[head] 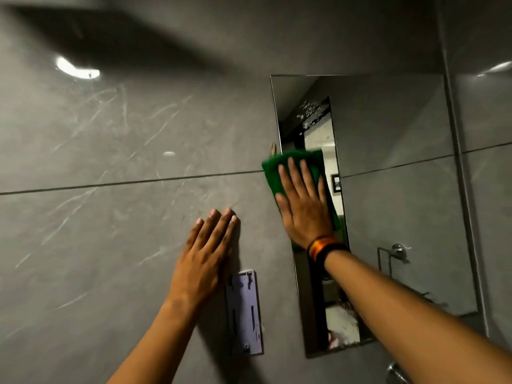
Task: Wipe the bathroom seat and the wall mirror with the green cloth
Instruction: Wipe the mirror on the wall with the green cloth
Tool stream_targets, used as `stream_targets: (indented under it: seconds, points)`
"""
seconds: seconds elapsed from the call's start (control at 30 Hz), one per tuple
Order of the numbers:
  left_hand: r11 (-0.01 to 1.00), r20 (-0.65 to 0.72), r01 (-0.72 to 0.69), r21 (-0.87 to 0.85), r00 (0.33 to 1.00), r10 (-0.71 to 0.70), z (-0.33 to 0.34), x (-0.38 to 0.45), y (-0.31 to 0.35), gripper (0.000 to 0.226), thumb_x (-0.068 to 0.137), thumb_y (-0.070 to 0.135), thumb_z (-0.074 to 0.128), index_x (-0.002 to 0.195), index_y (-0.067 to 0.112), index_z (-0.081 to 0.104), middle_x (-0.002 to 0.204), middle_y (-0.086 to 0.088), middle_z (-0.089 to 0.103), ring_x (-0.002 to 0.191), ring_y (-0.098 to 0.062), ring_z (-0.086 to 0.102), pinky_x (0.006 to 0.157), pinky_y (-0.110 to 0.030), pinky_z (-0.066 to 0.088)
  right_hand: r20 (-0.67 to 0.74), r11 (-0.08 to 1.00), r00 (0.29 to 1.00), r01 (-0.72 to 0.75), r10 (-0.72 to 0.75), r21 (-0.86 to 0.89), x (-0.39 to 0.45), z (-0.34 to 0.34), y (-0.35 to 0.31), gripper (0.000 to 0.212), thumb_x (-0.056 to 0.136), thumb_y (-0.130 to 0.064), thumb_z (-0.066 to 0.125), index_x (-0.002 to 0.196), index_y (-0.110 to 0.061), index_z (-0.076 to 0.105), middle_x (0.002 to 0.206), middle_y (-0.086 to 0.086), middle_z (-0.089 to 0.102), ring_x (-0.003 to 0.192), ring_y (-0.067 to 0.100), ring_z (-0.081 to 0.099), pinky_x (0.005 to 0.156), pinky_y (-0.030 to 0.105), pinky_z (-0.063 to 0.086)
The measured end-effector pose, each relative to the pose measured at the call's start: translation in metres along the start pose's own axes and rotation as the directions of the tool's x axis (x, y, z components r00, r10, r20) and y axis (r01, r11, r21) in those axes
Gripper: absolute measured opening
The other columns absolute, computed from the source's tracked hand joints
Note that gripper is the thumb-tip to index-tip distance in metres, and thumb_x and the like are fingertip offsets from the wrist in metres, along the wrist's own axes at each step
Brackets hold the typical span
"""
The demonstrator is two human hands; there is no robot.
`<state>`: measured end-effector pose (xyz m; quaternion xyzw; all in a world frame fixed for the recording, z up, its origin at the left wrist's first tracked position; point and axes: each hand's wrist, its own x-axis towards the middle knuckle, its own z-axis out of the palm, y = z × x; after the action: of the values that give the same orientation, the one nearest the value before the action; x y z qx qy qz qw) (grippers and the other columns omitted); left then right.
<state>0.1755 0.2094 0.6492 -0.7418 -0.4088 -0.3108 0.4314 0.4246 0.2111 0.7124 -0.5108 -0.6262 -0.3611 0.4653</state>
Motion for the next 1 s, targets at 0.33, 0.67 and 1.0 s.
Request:
stream_targets:
  seconds: [0.33, 0.67, 1.0]
  points:
    - [0.998, -0.082, -0.027, 0.053, 0.996, 0.032, 0.018, 0.003, -0.007, 0.062, 0.100, 0.036, 0.033, 0.158, 0.015, 0.022, 0.168, -0.005, 0.020, 0.157, -0.024, 0.010, 0.127, -0.044, 0.009, -0.178, 0.998, 0.984, 0.014, -0.024, -0.056, 0.165, -0.042, 0.015, 0.056, 0.100, -0.044, 0.021, 0.154, -0.031, 0.012, 0.166, -0.001, 0.009, 0.153, 0.025, 0.005, 0.122, 0.052, 0.009]
    - [0.998, -0.126, 0.015, 0.066, 0.992, -0.007, 0.019, 0.001, 0.001, 0.060, 0.100, 0.031, 0.033, 0.156, 0.012, 0.028, 0.167, -0.005, 0.022, 0.156, -0.025, 0.016, 0.125, -0.049, 0.019, -0.230, 0.894, 0.867, -0.445, 0.442, 0.042, 0.157, -0.084, 0.238, 0.063, 0.097, -0.049, 0.014, 0.155, -0.023, 0.008, 0.165, 0.009, 0.006, 0.152, 0.032, 0.004, 0.124, 0.051, 0.004]
    - [0.997, -0.160, 0.019, 0.071, 0.987, -0.007, 0.022, 0.002, 0.002, 0.061, 0.098, 0.029, 0.035, 0.154, 0.008, 0.031, 0.166, -0.011, 0.024, 0.156, -0.028, 0.016, 0.125, -0.051, 0.017, -0.213, 0.731, 0.701, -0.668, 0.681, 0.139, 0.160, -0.100, 0.280, 0.061, 0.101, -0.047, 0.017, 0.155, -0.021, 0.005, 0.166, 0.006, 0.001, 0.152, 0.030, 0.000, 0.122, 0.045, -0.004]
